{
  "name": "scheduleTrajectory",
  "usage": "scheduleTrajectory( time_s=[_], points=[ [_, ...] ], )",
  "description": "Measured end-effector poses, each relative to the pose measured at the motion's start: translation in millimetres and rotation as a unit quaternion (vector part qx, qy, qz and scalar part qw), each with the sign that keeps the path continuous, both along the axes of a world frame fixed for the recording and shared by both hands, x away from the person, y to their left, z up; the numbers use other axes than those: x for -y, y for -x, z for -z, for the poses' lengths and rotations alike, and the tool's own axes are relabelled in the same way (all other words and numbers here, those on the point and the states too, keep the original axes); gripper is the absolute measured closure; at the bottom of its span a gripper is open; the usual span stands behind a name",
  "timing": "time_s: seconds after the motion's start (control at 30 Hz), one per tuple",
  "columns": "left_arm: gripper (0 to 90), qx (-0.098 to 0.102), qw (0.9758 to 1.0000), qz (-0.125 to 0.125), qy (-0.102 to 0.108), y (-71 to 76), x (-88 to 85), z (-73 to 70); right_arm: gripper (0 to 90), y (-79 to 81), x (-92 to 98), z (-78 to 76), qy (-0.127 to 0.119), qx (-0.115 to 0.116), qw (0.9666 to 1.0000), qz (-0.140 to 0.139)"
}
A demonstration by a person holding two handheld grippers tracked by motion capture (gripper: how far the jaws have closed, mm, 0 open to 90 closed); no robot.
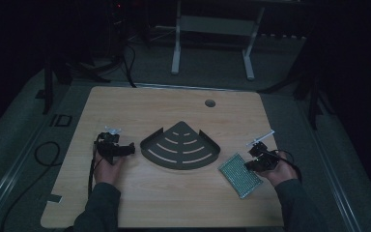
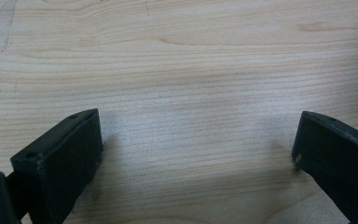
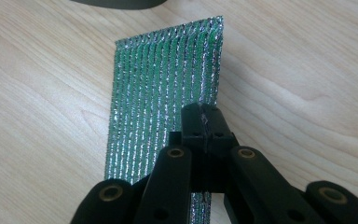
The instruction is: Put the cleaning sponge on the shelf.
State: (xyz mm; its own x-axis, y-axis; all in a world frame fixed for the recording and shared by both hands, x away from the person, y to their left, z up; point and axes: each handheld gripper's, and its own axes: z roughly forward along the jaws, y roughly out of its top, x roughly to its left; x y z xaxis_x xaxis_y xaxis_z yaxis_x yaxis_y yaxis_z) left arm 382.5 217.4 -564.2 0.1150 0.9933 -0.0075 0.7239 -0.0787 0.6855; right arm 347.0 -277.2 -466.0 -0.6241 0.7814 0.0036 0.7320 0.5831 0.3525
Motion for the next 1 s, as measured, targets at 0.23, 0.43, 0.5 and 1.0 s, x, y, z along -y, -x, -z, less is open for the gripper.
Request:
scheduleTrajectory(
  time_s=[0.23,0.43,0.5,1.0],
  points=[
    [2.2,0.0,1.0,0.0,0.0,0.0,0.0,0.0,89.8,-2.5,-0.8,-10.7,0.002,0.01,1.0,-0.001],
    [2.2,0.0,1.0,0.0,0.0,0.0,0.0,0.0,89.8,-5.6,-3.2,-19.5,0.012,0.013,0.9998,-0.008],
    [2.2,0.0,1.0,0.0,0.0,0.0,0.0,0.0,89.7,-6.6,-3.9,-22.3,0.013,0.014,0.9998,-0.008],
    [2.2,0.0,1.0,0.0,0.0,0.0,0.0,0.0,89.8,-16.1,-9.9,-40.4,0.007,0.028,0.9995,-0.012]
  ],
)
